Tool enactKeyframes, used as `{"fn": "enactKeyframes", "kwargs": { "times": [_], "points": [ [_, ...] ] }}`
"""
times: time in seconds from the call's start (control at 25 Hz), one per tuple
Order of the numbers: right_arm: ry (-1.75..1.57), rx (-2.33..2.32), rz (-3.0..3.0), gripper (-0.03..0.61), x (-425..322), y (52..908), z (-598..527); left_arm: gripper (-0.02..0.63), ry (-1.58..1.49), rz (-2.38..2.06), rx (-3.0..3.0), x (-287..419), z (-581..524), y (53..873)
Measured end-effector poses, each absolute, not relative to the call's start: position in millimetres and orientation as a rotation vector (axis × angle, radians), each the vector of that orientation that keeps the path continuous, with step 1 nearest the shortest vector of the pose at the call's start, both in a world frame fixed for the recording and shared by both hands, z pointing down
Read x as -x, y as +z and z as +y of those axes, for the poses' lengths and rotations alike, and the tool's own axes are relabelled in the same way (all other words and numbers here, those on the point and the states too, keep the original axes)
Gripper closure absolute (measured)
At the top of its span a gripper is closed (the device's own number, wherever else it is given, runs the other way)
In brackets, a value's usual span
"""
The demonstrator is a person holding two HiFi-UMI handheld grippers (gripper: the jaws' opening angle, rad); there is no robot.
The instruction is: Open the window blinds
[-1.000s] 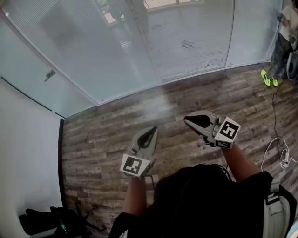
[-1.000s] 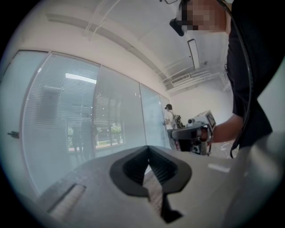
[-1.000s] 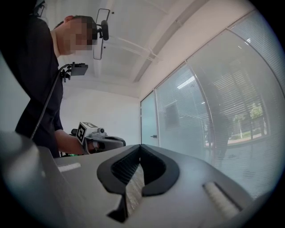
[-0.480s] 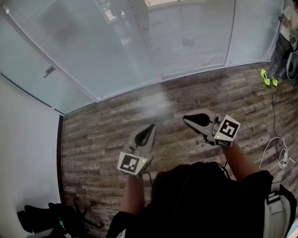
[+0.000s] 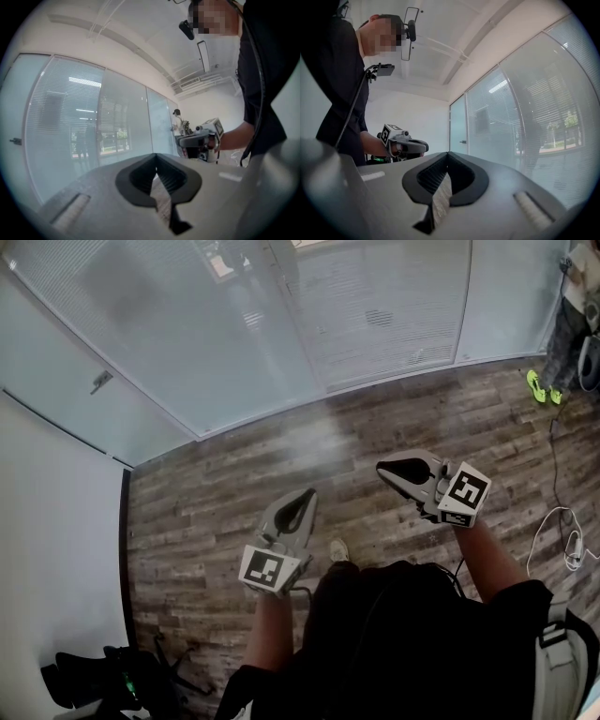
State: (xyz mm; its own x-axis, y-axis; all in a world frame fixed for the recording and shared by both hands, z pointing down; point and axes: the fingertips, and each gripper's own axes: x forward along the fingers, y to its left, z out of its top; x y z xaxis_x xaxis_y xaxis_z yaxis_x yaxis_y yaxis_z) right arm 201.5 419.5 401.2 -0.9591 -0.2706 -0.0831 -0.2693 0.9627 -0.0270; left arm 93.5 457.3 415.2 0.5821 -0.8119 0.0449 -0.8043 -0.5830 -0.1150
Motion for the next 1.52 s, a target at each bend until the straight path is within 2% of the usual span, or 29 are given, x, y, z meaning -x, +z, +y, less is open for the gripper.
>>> {"fn": "enactKeyframes", "kwargs": {
  "times": [0.64, 1.24, 1.52],
  "points": [
    [-0.016, 0.439, 3.053, 0.572, -175.9, 408.3, 386.7, 0.609, -0.101, 1.308, 2.759, -81.4, 417.0, 408.9],
    [-0.019, 0.465, 3.084, 0.572, -95.8, 418.9, 292.4, 0.609, -0.042, 1.309, 2.783, 1.8, 310.6, 414.5],
    [-0.007, 0.582, 3.084, 0.572, -72.8, 415.7, 254.8, 0.609, 0.023, 1.192, 2.815, 17.4, 265.6, 415.6]
  ]
}}
